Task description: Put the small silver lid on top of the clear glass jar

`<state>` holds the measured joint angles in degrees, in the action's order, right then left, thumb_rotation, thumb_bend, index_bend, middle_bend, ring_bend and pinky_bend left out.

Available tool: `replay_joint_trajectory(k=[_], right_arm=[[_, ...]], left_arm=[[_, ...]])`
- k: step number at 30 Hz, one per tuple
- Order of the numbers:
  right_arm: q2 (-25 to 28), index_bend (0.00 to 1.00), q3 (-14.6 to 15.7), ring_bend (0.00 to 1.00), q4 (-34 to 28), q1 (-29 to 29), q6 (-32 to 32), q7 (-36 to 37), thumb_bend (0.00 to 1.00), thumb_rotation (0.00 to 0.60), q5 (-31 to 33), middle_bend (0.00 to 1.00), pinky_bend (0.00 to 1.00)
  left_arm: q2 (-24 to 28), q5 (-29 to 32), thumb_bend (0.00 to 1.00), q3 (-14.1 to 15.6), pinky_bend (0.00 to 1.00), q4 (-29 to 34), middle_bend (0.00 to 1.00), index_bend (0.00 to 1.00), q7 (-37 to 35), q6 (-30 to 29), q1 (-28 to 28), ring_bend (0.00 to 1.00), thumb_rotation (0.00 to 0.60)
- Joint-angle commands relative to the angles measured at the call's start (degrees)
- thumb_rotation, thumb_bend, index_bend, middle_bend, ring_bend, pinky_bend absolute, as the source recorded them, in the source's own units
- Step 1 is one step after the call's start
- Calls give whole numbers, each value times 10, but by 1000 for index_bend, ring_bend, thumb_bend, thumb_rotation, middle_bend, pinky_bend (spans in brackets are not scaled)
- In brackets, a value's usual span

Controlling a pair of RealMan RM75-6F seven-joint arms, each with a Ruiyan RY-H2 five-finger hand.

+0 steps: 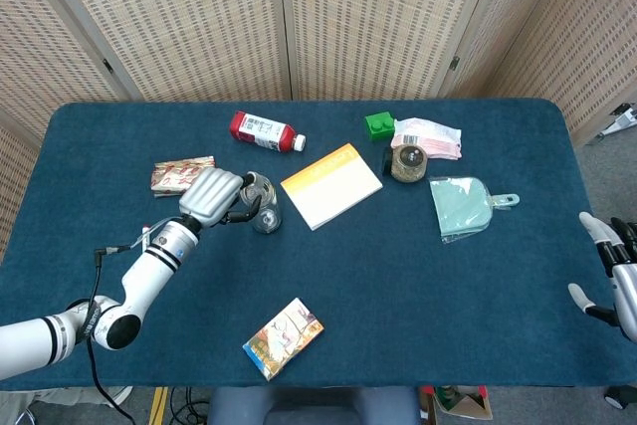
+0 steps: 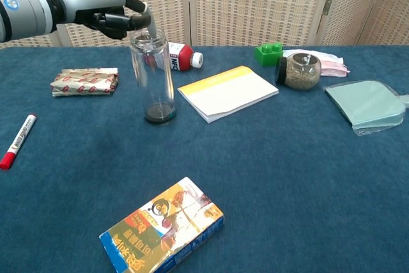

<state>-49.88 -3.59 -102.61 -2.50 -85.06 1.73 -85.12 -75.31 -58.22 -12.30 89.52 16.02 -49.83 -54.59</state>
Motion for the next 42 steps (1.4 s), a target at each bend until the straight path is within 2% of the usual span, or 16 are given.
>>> replay_joint_trajectory(k=[1,42], right_arm=[[0,6,0,34,0,0,0,0,237,600,-1,139,65],[-3,6,0,34,8,3,-3,9,237,600,-3,139,65]], left_arm=[[-1,0,517,1,1000,-1,1000,342,2,0,0,1000,118],[-3,7,517,21,1000,-13,1000,360,85,-17,-3,1000,119]])
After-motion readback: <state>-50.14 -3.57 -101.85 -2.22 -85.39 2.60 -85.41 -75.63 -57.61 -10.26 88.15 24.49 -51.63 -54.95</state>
